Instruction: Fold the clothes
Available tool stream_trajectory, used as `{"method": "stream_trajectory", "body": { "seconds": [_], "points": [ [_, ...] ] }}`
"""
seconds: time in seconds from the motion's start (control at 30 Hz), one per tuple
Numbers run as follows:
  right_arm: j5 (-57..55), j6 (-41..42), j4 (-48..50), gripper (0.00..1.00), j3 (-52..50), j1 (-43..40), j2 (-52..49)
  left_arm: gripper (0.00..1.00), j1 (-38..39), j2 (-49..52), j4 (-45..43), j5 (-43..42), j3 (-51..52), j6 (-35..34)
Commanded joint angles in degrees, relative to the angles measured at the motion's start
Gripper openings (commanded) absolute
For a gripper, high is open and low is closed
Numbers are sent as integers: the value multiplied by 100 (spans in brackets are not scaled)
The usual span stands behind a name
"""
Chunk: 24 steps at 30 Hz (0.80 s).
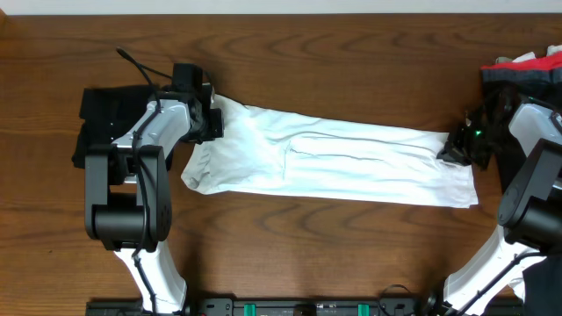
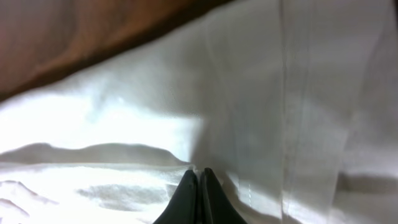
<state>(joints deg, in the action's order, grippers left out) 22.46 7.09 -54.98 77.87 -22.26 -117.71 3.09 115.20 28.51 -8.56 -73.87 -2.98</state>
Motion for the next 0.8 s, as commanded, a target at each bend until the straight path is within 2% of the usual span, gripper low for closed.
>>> {"method": "stream_trajectory", "body": {
  "seconds": [0.0, 0.3, 0.4, 0.57, 0.73, 0.77],
  "points": [
    [33, -201, -262, 1, -17, -184, 181, 6, -28, 76, 120, 151, 50, 9],
    [-1034, -59, -922, 4, -17, -328, 780, 6, -28, 76, 120, 153, 50, 9],
    [-1010, -46, -986, 12, -17, -319, 881, 6, -28, 76, 120, 151, 50, 9],
    [-1067, -50, -1207, 11, -44, -306, 885, 6, -28, 76, 120, 151, 50, 9],
    [-1071, -48, -990, 24, -52, -306, 885, 7, -28, 76, 120, 153, 50, 9],
    [-1069, -46, -876, 30, -81, -306, 885, 6, -28, 76, 120, 153, 50, 9]
  ]
}}
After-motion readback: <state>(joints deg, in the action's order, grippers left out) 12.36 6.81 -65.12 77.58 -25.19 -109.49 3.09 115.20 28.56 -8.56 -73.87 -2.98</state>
